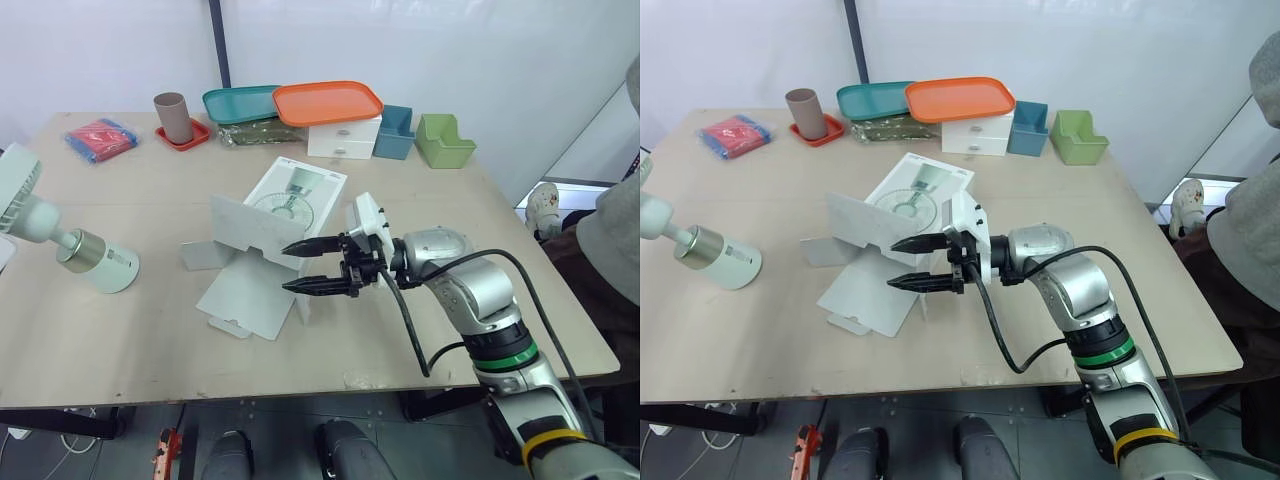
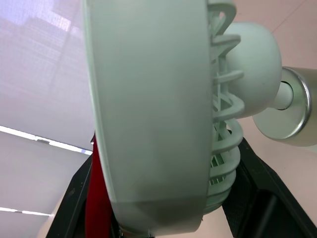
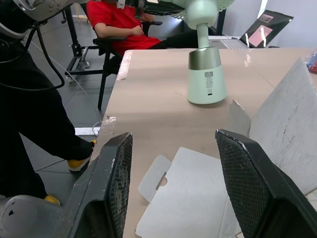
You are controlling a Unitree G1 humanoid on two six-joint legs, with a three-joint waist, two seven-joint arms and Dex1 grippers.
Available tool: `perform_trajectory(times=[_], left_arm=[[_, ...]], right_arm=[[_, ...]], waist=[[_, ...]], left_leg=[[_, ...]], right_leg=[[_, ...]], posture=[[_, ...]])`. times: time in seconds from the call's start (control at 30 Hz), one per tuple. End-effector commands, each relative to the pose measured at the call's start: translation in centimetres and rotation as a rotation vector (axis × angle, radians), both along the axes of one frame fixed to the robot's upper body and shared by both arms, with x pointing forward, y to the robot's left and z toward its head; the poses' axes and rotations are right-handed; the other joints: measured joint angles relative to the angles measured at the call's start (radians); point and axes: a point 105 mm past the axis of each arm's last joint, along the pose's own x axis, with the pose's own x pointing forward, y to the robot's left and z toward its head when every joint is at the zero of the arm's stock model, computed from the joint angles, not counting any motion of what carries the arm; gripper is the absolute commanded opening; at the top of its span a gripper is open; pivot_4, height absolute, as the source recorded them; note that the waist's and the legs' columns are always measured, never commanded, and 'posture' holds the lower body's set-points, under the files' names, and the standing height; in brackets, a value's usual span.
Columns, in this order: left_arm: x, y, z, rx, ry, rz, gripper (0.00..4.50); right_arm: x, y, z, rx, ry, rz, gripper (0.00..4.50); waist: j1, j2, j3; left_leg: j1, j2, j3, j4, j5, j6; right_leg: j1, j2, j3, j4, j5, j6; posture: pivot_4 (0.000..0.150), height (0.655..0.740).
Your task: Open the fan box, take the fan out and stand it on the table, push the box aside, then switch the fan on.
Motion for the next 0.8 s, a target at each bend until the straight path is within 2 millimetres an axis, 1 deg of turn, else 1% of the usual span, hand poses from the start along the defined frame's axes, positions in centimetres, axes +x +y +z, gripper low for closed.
perform_trajectory(times=[0.03, 0.13, 0.27, 0.53, 0.7, 0.8], left_arm=[[0.3, -0.1, 0.6, 0.027, -0.007, -0.004, 1.97], [1.2, -0.6, -0.1, -0.012, 0.000, -0.037, 1.97], [2.1, -1.5, -1.0, -0.109, -0.005, -0.080, 1.97], [2.6, -2.2, -3.2, -0.249, 0.045, -0.097, 1.97], [2.9, -2.0, -4.2, -0.342, 0.044, -0.081, 1.97], [3.5, -2.5, -4.6, -0.398, 0.042, -0.096, 1.97]], right_arm=[[-0.6, -0.2, 0.9, 0.019, -0.039, 0.002, 2.72], [-0.6, -0.4, 0.8, 0.019, -0.037, -0.013, 2.72], [-0.8, -0.4, 0.8, 0.022, -0.035, -0.023, 2.72], [-1.0, -0.7, 0.7, 0.020, -0.037, -0.045, 2.72], [-1.1, -0.9, 0.6, 0.019, -0.035, -0.053, 2.72], [-1.1, -0.9, 0.7, 0.018, -0.035, -0.060, 2.72]], waist=[[0.000, 0.000, 0.000], [0.001, 0.001, 0.000], [0.009, 0.003, 0.001], [0.017, 0.009, -0.002], [0.017, 0.012, -0.002], [0.017, 0.013, -0.002]], left_leg=[[0.000, 0.000, 0.000, 0.000, 0.000, 0.000], [0.000, 0.000, 0.000, 0.000, 0.000, 0.000], [0.001, 0.000, 0.000, 0.001, 0.001, 0.001], [0.003, -0.002, 0.000, 0.001, 0.003, 0.002], [0.009, -0.004, 0.000, 0.001, 0.003, 0.002], [0.014, -0.004, -0.001, 0.001, 0.003, 0.002]], right_leg=[[0.000, 0.000, 0.000, 0.000, 0.000, 0.000], [0.001, 0.000, 0.000, 0.000, 0.000, 0.000], [0.001, 0.000, 0.000, 0.000, 0.000, -0.001], [0.005, -0.002, 0.000, 0.001, 0.002, 0.000], [0.008, -0.003, 0.001, 0.001, 0.003, 0.000], [0.014, -0.003, 0.002, 0.001, 0.003, 0.000]], posture=[[0.150, 0.7400], [0.150, 0.7400], [0.150, 0.7400], [0.150, 0.7400], [0.150, 0.7400], [0.150, 0.7400]])
